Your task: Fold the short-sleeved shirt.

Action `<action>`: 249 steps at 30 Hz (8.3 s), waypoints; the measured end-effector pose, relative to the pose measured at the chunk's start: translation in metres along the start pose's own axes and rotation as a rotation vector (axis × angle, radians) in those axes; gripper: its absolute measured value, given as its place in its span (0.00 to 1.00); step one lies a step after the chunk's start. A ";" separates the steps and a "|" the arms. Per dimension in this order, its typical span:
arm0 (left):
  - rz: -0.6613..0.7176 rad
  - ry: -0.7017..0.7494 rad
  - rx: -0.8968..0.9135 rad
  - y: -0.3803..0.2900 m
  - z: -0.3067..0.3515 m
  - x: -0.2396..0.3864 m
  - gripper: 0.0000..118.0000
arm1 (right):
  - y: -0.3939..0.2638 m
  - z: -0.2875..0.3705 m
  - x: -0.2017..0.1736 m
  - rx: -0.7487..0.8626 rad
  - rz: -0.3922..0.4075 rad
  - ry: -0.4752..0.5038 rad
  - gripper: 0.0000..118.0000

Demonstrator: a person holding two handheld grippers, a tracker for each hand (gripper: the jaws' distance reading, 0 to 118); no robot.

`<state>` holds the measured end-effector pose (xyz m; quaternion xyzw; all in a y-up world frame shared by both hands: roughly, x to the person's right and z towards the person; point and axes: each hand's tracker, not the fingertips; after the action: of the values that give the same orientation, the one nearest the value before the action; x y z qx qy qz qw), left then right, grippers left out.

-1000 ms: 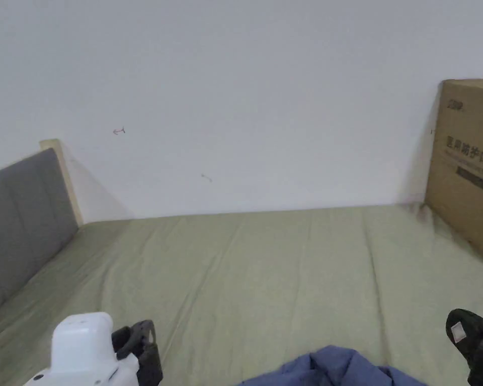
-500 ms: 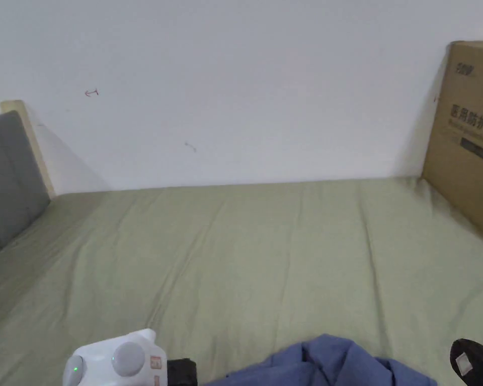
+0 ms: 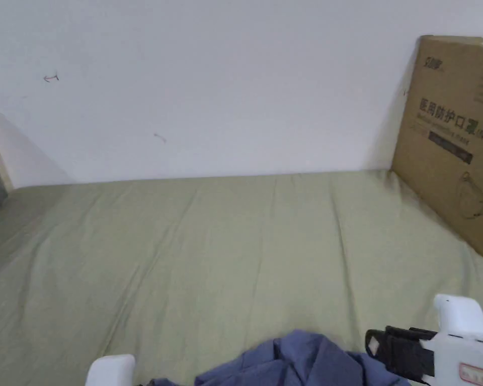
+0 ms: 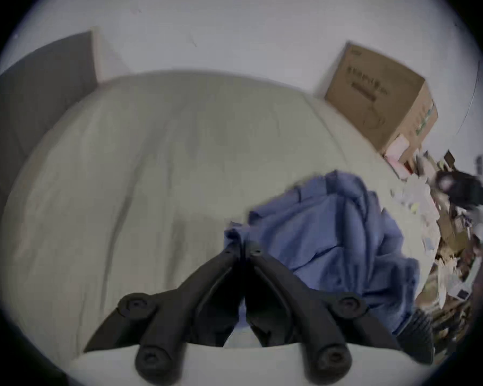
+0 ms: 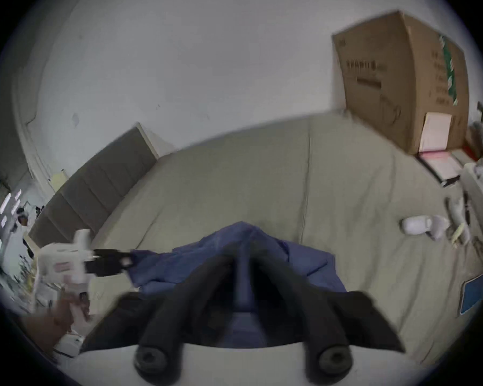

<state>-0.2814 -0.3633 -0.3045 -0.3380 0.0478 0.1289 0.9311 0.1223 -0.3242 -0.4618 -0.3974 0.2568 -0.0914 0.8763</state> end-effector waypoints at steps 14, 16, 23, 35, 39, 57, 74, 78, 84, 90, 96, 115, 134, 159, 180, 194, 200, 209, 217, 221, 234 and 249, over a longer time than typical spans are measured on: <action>0.062 0.023 0.089 0.001 0.071 -0.019 0.01 | 0.034 -0.082 0.051 -0.332 0.099 -0.106 0.04; 0.067 0.023 0.100 0.010 0.077 -0.026 0.01 | 0.047 -0.043 0.045 -0.237 0.119 -0.086 0.04; 0.033 0.067 0.277 0.090 0.142 -0.057 0.01 | 0.105 0.101 0.042 -0.006 0.079 -0.068 0.04; -0.123 0.054 0.469 0.282 0.238 -0.036 0.01 | 0.219 0.255 -0.024 0.295 0.080 -0.009 0.04; -0.129 0.097 0.473 0.330 0.227 -0.029 0.01 | 0.273 0.244 -0.037 0.345 0.105 -0.040 0.04; 0.081 0.170 0.476 0.294 0.098 -0.084 0.01 | 0.263 0.046 -0.014 0.349 0.054 -0.070 0.04; 0.095 0.035 -0.305 -0.054 0.075 -0.128 0.01 | -0.104 0.058 0.105 -0.243 0.092 -0.164 0.04; 0.098 0.024 -0.418 -0.069 0.115 -0.123 0.01 | -0.134 0.098 0.094 -0.347 0.168 -0.179 0.04; 0.134 0.014 -0.506 -0.090 0.120 -0.123 0.01 | -0.161 0.109 0.089 -0.420 0.074 -0.190 0.04; 0.176 -0.023 -0.443 -0.072 0.127 -0.113 0.93 | -0.149 0.118 0.078 -0.392 0.029 -0.217 0.79; 0.170 -0.076 -0.132 -0.025 0.165 -0.077 0.94 | -0.114 0.157 0.032 -0.147 0.046 -0.153 0.79; -0.180 -0.048 0.369 0.064 0.167 0.042 0.00 | -0.073 0.186 -0.069 0.608 0.115 -0.057 0.00; 0.000 0.079 -0.466 0.116 -0.216 -0.122 0.97 | -0.056 0.071 0.007 0.315 -0.051 -0.092 0.00; -0.115 -0.043 -0.010 0.112 -0.046 -0.069 0.02 | 0.057 -0.082 0.131 -0.144 -0.105 -0.236 0.92; -0.076 -0.005 -0.037 0.104 -0.019 -0.077 0.02 | 0.037 -0.066 0.123 -0.161 -0.003 -0.225 0.01; -0.144 -0.019 0.373 0.142 0.165 -0.045 0.02 | 0.100 0.195 0.026 0.375 0.062 -0.087 0.01; -0.174 -0.028 0.478 0.188 0.226 -0.023 0.02 | 0.141 0.251 -0.006 0.485 0.096 -0.079 0.01; -0.223 0.002 0.524 0.265 0.237 -0.001 0.02 | 0.239 0.279 -0.033 0.551 0.152 -0.128 0.01; -0.193 0.043 0.523 0.334 0.191 0.000 0.02 | 0.326 0.244 -0.047 0.567 0.157 -0.201 0.01; -0.154 0.059 0.526 0.363 0.154 -0.007 0.02 | 0.368 0.216 -0.052 0.591 0.164 -0.226 0.01; -0.043 0.140 0.647 0.420 0.044 -0.033 0.02 | 0.426 0.107 -0.052 0.638 0.224 -0.276 0.01; 0.212 0.161 0.012 0.101 -0.070 -0.119 0.02 | 0.065 -0.087 0.090 -0.088 -0.020 -0.242 0.01</action>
<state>-0.4231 -0.3587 -0.3993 -0.3350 0.1588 0.1987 0.9072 0.1506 -0.3698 -0.5916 -0.4459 0.1489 -0.0403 0.8817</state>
